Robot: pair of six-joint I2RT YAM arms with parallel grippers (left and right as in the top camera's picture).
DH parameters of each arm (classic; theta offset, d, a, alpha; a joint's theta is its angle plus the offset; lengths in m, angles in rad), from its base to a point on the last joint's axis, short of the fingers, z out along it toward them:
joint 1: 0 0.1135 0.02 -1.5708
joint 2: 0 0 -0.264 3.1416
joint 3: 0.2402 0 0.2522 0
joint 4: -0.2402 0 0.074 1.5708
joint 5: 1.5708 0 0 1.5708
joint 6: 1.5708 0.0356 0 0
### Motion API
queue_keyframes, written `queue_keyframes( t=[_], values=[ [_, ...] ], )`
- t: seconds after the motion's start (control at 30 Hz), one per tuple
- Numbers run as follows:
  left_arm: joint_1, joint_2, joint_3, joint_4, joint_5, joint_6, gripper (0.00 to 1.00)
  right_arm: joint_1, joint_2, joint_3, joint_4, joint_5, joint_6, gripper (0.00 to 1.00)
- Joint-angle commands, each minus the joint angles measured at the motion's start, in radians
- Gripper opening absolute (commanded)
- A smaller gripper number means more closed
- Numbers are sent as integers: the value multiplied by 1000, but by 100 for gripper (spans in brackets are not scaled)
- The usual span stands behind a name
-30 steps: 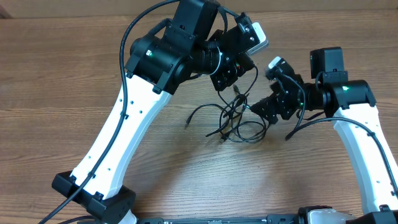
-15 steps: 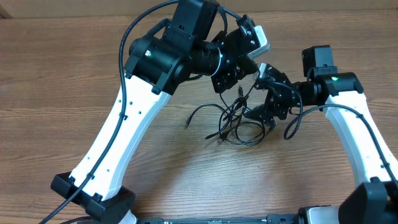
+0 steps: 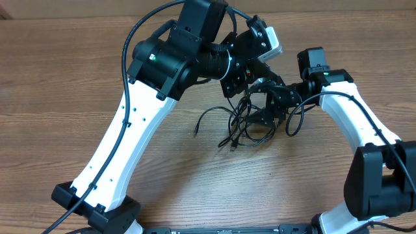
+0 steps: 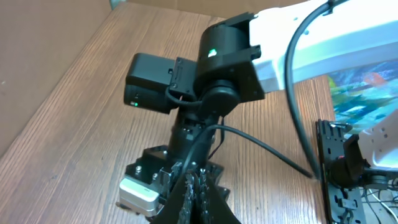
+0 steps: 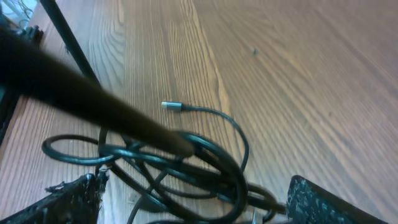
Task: Untangle cables
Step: 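Bring the right gripper to the left gripper and grasp the cable bundle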
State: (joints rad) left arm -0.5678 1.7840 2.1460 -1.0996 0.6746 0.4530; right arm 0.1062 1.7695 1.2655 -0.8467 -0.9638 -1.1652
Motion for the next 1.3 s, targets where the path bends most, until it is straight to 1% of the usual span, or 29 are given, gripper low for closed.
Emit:
queue_keyframes(
  t=[0.0, 0.2, 0.27, 0.3, 0.37, 0.43, 0.6, 0.63, 0.67, 0.7, 0.73, 0.77, 0.8, 0.83, 1.13, 1.17, 1.2, 1.27],
  values=[
    [-2, -39, 11, 7, 53, 23, 4, 6, 26, -2, 32, -89, -22, 93],
    [-2, -39, 11, 9, 63, 23, 4, 6, 27, -2, 67, -104, -22, 93],
    [-2, -39, 11, 11, 63, 23, 4, 9, 27, -2, 60, -108, -22, 86],
    [-2, -39, 11, 14, 63, 22, 4, 12, 27, -2, 55, -107, -22, 79],
    [-2, -39, 11, 26, 62, 22, 4, 23, 27, -2, 31, -108, -22, 75],
    [-2, -39, 11, 37, 63, 22, 4, 39, 27, -3, 8, -107, -23, 72],
    [-2, -39, 11, 44, 59, 21, 4, 93, 27, -3, -27, -43, -23, 70],
    [-2, -39, 11, 43, 57, 22, 4, 107, 27, -3, -32, -16, -22, 66],
    [-2, -39, 11, 41, 55, 22, 4, 119, 27, -3, -37, 12, -22, 59],
    [-2, -39, 11, 40, 55, 22, 4, 132, 27, -3, -43, 47, -22, 42],
    [-2, -39, 11, 40, 55, 22, 4, 140, 27, -3, -53, 64, -22, 31],
    [-2, -39, 11, 40, 55, 22, 4, 142, 27, -3, -60, 71, -22, 24],
    [-2, -39, 11, 39, 55, 22, 4, 142, 27, -3, -73, 79, -22, 7],
    [-2, -39, 11, 39, 55, 22, 4, 142, 27, -3, -81, 82, -21, 4],
    [-2, -39, 11, 5, -20, 22, 4, 88, 27, -2, -200, 88, -11, 4],
    [-2, -39, 11, 0, -31, 22, 5, 78, 27, -2, -221, 88, -10, 4],
    [-2, -39, 11, -6, -43, 21, 8, 69, 26, -2, -239, 87, -10, 4],
    [-2, -39, 11, -37, -102, 21, 13, 32, 24, 8, -328, 80, -11, 4]
  ],
)
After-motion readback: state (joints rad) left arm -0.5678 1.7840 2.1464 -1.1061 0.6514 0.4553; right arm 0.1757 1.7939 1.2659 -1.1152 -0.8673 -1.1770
